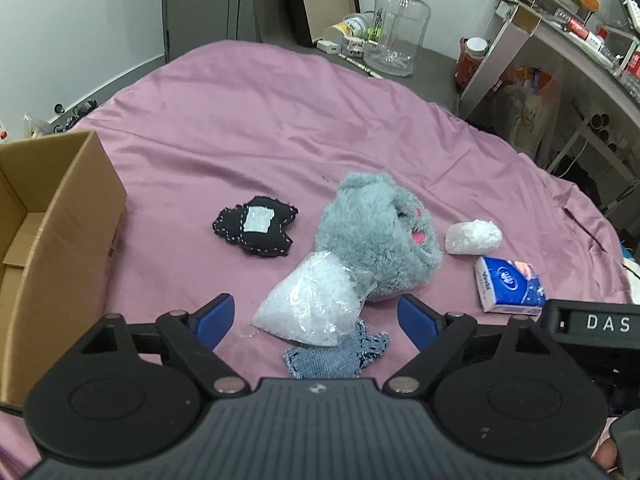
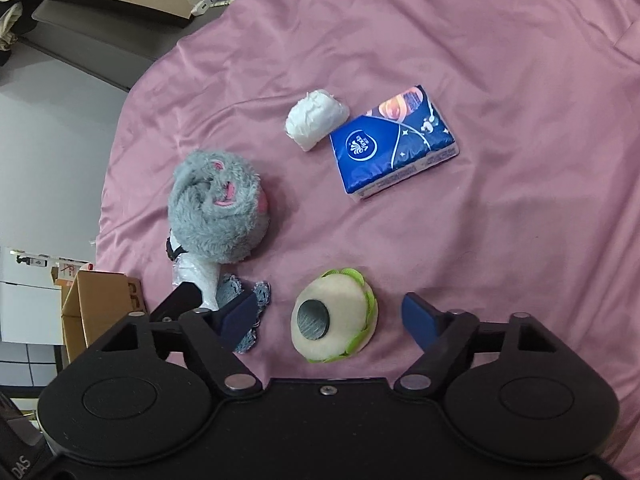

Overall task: Organize soft objects
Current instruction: 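Close the left gripper on the white plastic bag while the right gripper grasps the burger toy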

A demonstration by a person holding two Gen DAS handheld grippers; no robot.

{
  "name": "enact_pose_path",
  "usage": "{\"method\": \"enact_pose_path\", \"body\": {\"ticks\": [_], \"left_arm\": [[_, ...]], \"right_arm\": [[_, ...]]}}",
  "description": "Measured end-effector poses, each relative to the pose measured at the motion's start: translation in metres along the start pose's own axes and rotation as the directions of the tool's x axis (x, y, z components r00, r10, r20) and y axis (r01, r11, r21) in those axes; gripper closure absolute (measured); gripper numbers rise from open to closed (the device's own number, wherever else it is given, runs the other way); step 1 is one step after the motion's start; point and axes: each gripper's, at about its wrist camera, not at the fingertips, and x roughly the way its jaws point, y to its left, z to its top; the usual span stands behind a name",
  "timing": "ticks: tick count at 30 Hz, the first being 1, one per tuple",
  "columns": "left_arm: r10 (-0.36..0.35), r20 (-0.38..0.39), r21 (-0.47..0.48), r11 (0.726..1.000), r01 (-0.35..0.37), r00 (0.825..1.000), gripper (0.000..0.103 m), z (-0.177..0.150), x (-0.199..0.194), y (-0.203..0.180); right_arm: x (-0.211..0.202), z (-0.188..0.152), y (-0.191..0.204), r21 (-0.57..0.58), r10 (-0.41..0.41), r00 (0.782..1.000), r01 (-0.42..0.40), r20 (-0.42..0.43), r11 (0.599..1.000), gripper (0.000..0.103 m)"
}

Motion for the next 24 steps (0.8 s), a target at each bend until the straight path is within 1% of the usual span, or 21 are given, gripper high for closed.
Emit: {"method": "enact_pose_path", "body": {"ticks": [3, 5, 8, 9, 10, 11, 12, 14, 15, 17, 18, 20, 24], "left_arm": [[0.009, -0.011, 0.002, 1.000, -0.008, 1.000, 0.019, -0.003, 0.009, 0.000], [0.015, -0.018, -0.001, 1.000, -0.015, 1.000, 0.023, -0.003, 0.014, 0.000], [0.022, -0.021, -0.007, 1.000, -0.022, 1.000, 0.026, -0.004, 0.020, 0.001], [0.025, -0.022, -0.007, 1.000, -0.025, 0.999, 0.027, -0.004, 0.022, 0.002], [0.029, -0.023, -0.009, 1.000, -0.029, 0.999, 0.030, -0.004, 0.023, 0.002], [0.030, -0.026, -0.014, 0.999, -0.031, 0.999, 0.034, -0.004, 0.024, 0.003], [0.029, -0.024, -0.019, 0.999, -0.029, 0.999, 0.036, -0.004, 0.024, 0.004], [0.025, -0.011, -0.017, 1.000, -0.025, 1.000, 0.048, -0.005, 0.022, 0.004], [0.021, -0.006, -0.010, 1.000, -0.022, 1.000, 0.051, -0.005, 0.020, 0.004], [0.021, -0.001, -0.008, 1.000, -0.021, 1.000, 0.058, -0.004, 0.017, 0.004], [0.016, -0.001, -0.016, 1.000, -0.016, 1.000, 0.060, -0.003, 0.016, 0.005], [0.008, -0.001, -0.032, 0.999, -0.008, 1.000, 0.067, -0.002, 0.012, 0.007], [0.000, 0.006, -0.045, 0.999, 0.000, 1.000, 0.071, -0.002, 0.003, 0.012]], "right_arm": [[0.007, 0.002, -0.004, 0.010, -0.004, 1.000, 0.004, -0.014, 1.000, 0.034], [0.009, 0.001, -0.004, 0.008, -0.006, 1.000, 0.006, -0.023, 1.000, 0.034], [0.014, 0.001, 0.000, -0.021, -0.024, 0.999, 0.023, -0.027, 1.000, 0.037], [0.016, 0.002, 0.001, -0.026, -0.031, 0.999, 0.030, -0.029, 0.999, 0.041], [0.017, 0.002, 0.002, -0.034, -0.039, 0.999, 0.038, -0.028, 0.999, 0.043], [0.018, 0.002, 0.004, -0.047, -0.049, 0.999, 0.047, -0.024, 0.998, 0.050], [0.018, 0.001, 0.005, -0.059, -0.050, 0.999, 0.049, -0.020, 0.997, 0.058], [0.017, 0.001, 0.006, -0.071, -0.047, 0.999, 0.046, -0.013, 0.996, 0.062], [0.016, 0.001, 0.006, -0.075, -0.048, 0.999, 0.047, -0.007, 0.996, 0.064], [0.015, 0.000, 0.008, -0.087, -0.048, 0.999, 0.048, 0.002, 0.995, 0.065], [0.014, 0.000, 0.008, -0.092, -0.047, 0.999, 0.047, 0.006, 0.995, 0.066], [0.011, -0.001, 0.010, -0.099, -0.042, 0.999, 0.043, 0.015, 0.994, 0.066], [0.004, -0.003, 0.015, -0.113, -0.019, 0.999, 0.023, 0.043, 0.993, 0.067]]}}
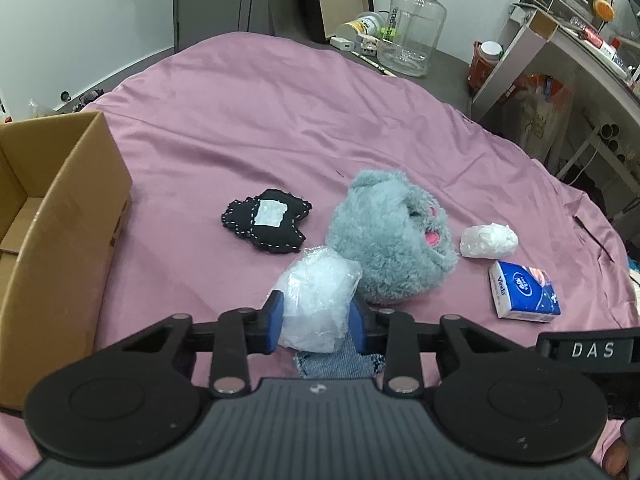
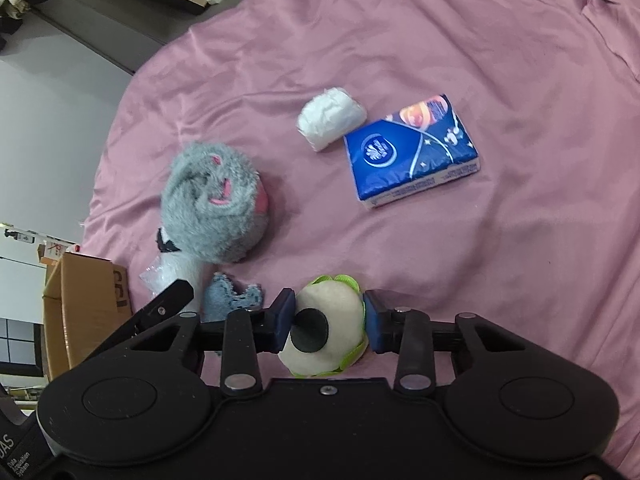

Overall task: Organize soft objects
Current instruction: 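Close the left gripper on the white plastic bag while the right gripper grasps the burger toy, then carry the bag in the left gripper into the box while the right carries the burger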

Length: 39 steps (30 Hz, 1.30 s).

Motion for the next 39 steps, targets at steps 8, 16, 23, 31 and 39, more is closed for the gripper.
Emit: {"method": "enact_pose_path", "body": {"ticks": [8, 16, 23, 31, 39], "left_arm": [[-0.006, 0.029, -0.025, 1.000, 0.006, 1.000, 0.076, -0.003, -0.025, 0.016], [-0.016, 0.064, -0.055, 0.998, 0.019, 0.998, 0.076, 0.000, -0.054, 0.035], [-0.025, 0.111, -0.060, 0.998, 0.032, 0.994, 0.076, 0.009, -0.080, 0.048], [-0.002, 0.171, -0.082, 0.997, 0.016, 0.985, 0.076, 0.027, -0.108, 0.074], [0.047, 0.209, -0.132, 0.991, -0.020, 0.977, 0.076, 0.042, -0.120, 0.110]], "right_arm": [[-0.017, -0.003, 0.013, -0.023, 0.042, 0.996, -0.040, 0.073, 0.999, 0.067], [-0.033, -0.008, 0.030, -0.049, 0.076, 0.986, -0.069, 0.148, 0.996, 0.067], [-0.042, -0.013, 0.054, -0.075, 0.139, 0.971, -0.126, 0.193, 0.989, 0.067], [-0.046, -0.013, 0.086, -0.129, 0.212, 0.953, -0.187, 0.217, 0.974, 0.067], [-0.041, -0.015, 0.121, -0.172, 0.272, 0.941, -0.240, 0.202, 0.956, 0.067]]}}
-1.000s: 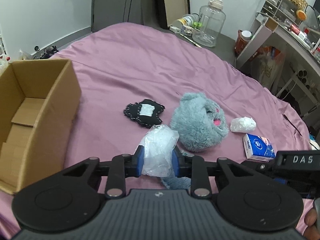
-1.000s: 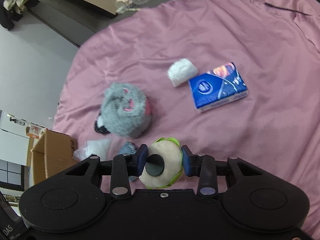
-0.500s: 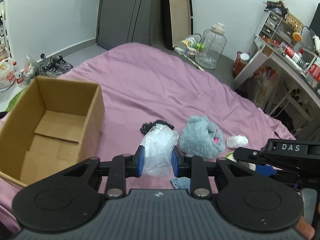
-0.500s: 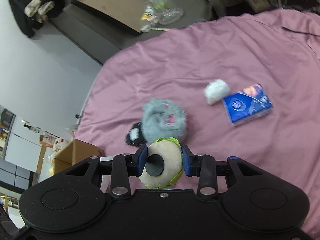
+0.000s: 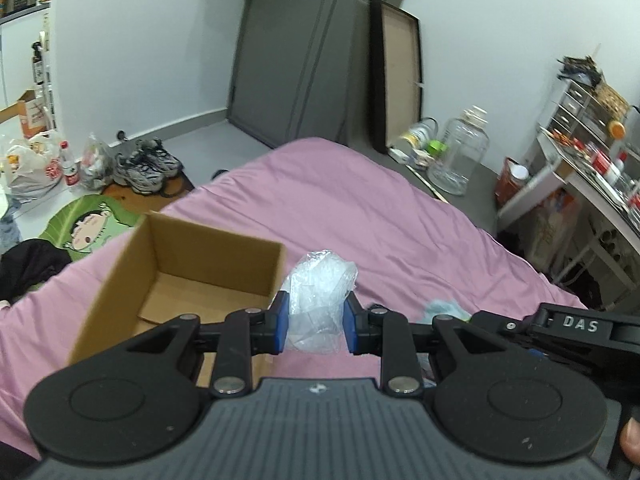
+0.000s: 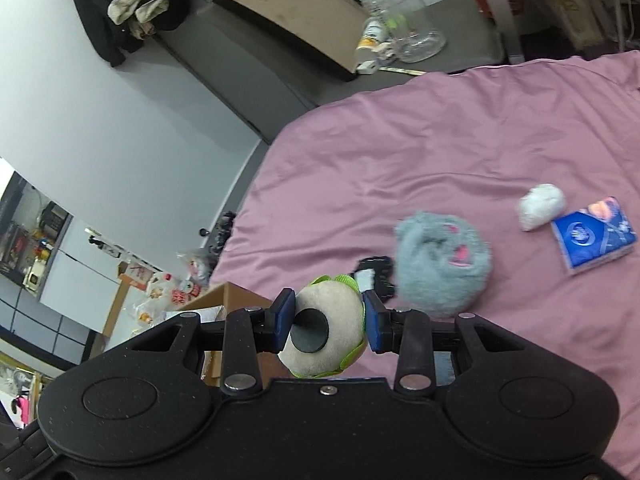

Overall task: Organize soft objects
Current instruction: 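Carry the bag in the left gripper into the box while the right carries the burger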

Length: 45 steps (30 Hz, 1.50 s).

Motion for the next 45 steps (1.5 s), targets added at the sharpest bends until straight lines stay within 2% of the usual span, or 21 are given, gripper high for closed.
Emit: {"method": "enact_pose_path", "body": {"ticks": [9, 18, 26, 35, 40, 45], "left_arm": [[0.060, -0.004, -0.045, 0.997, -0.060, 0.998, 0.076, 0.014, 0.011, 0.046], [0.101, -0.047, -0.072, 0.992, -0.104, 0.994, 0.076, 0.017, 0.033, 0.080], [0.113, -0.092, -0.095, 0.988, -0.122, 0.989, 0.076, 0.018, 0.059, 0.099], [0.139, -0.139, -0.116, 0.981, -0.156, 0.980, 0.076, 0.016, 0.089, 0.115], [0.157, -0.156, -0.102, 0.980, -0.174, 0.975, 0.076, 0.016, 0.098, 0.121], [0.133, -0.159, -0.098, 0.984, -0.150, 0.978, 0.073, 0.017, 0.095, 0.125]], "right_arm": [[0.018, 0.001, 0.035, -0.041, 0.040, 0.999, -0.041, -0.006, 0.998, 0.067], [0.047, -0.006, 0.068, -0.074, 0.055, 0.998, -0.057, -0.040, 0.996, 0.067], [0.082, -0.019, 0.085, -0.094, 0.034, 0.994, -0.043, -0.103, 0.995, 0.067], [0.101, -0.021, 0.094, -0.121, 0.029, 0.990, -0.046, -0.139, 0.992, 0.067], [0.116, -0.022, 0.099, -0.150, 0.034, 0.987, -0.058, -0.159, 0.987, 0.067], [0.122, -0.022, 0.110, -0.171, 0.054, 0.983, -0.085, -0.175, 0.982, 0.067]]}}
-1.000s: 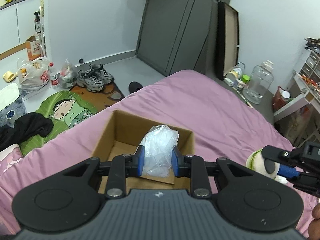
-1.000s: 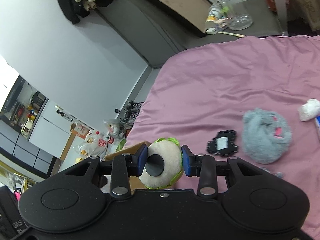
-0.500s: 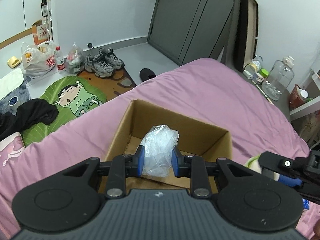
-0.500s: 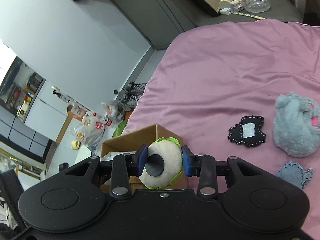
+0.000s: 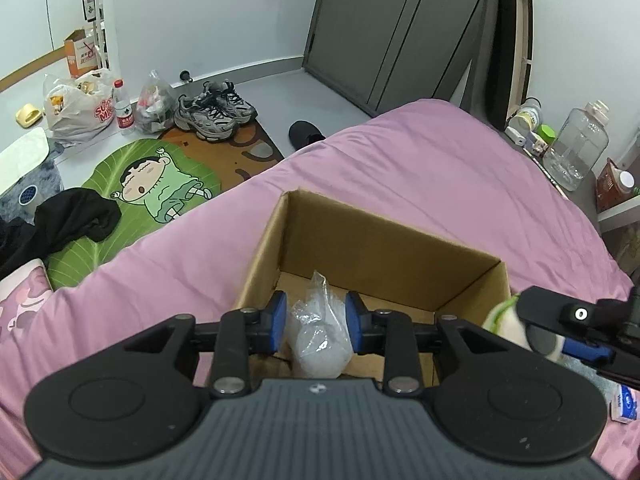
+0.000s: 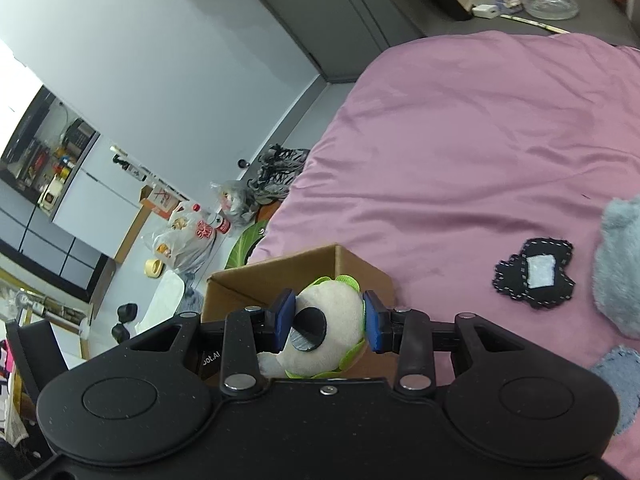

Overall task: Organize soft objects
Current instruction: 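Carry the bag in the left gripper into the box while the right carries the burger, then open the left gripper releasing the bag while the right gripper releases the burger into the box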

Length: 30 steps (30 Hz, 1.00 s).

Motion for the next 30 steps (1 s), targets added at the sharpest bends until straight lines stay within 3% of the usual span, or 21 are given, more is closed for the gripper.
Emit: {"method": "enact_pose_path", "body": {"ticks": [13, 19, 30], "left_arm": [[-0.045, 0.019, -0.043, 0.998, 0.045, 0.999, 0.071, 0.010, -0.034, 0.018], [-0.028, 0.020, -0.051, 0.998, 0.029, 0.999, 0.069, 0.010, -0.047, 0.020], [-0.025, 0.043, -0.056, 0.998, 0.028, 0.999, 0.031, 0.006, -0.075, 0.013]], "right_arm": [[0.009, 0.006, 0.010, 0.031, 0.021, 0.999, -0.022, 0.042, 0.999, 0.066], [0.003, 0.004, 0.014, 0.036, 0.025, 0.999, -0.027, 0.038, 0.999, 0.048], [-0.045, -0.001, 0.014, -0.021, -0.080, 0.997, 0.080, 0.007, 0.997, 0.042]]}}
